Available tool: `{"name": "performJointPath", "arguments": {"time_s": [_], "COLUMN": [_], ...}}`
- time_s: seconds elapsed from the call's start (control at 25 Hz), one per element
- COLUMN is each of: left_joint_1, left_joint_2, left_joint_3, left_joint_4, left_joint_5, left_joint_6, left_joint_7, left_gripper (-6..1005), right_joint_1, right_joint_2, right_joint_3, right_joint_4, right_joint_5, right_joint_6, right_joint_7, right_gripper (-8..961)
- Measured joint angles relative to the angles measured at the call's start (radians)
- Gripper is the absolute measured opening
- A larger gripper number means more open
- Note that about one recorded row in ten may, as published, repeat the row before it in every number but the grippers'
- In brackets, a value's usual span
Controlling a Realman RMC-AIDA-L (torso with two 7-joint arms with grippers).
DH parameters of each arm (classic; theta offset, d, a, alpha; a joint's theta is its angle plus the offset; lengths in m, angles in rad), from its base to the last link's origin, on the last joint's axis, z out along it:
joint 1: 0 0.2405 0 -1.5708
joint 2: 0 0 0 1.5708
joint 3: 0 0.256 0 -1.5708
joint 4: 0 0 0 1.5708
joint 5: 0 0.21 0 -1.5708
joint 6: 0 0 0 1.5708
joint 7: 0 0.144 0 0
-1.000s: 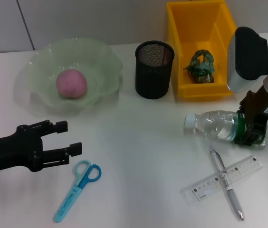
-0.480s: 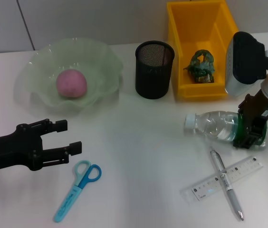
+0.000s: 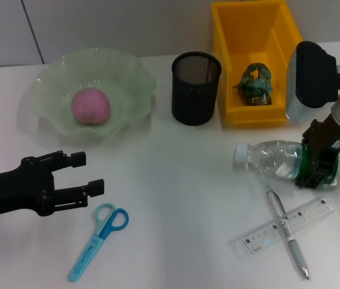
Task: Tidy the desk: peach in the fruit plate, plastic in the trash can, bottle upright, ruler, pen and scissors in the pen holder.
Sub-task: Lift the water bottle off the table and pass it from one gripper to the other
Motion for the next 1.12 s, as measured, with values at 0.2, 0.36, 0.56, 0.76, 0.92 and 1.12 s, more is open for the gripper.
{"name": "performJointPath", "arguments": {"time_s": [0.2,0.36,0.56,0.76,0.92,1.12], "left_joint_1": [-0.001,-0.002,-0.002,0.007,0.009,0.009], "left_joint_2": [0.000,-0.002,-0.001,0.000,-0.004,-0.031], "left_joint_3": [0.000,0.000,-0.001,-0.007,-0.025,-0.118], "left_joint_4": [0.001,0.001,0.002,-0.003,-0.009,-0.039], "left_joint_5": [0.000,-0.017,-0.067,-0.168,-0.207,-0.299], "left_joint_6": [0.000,0.003,0.024,0.027,0.027,0.074], "left_joint_7": [-0.005,-0.006,-0.010,-0.022,-0.022,-0.009], "left_gripper": [842,842,842,842,841,841], "right_joint_1": [-0.005,-0.012,-0.027,-0.037,-0.076,-0.115], "right_joint_2": [0.000,-0.004,-0.024,-0.032,-0.021,0.008], "right_joint_3": [0.010,0.015,0.037,0.174,0.218,0.217], "right_joint_4": [-0.034,-0.094,-0.203,-0.275,-0.253,-0.170], "right_joint_5": [0.007,0.053,0.185,0.420,0.601,0.763], "right_joint_6": [-0.008,-0.049,-0.138,-0.237,-0.213,-0.142], "right_joint_7": [-0.004,-0.005,-0.009,-0.066,-0.122,-0.194], "right_gripper": [750,750,750,750,750,750]}}
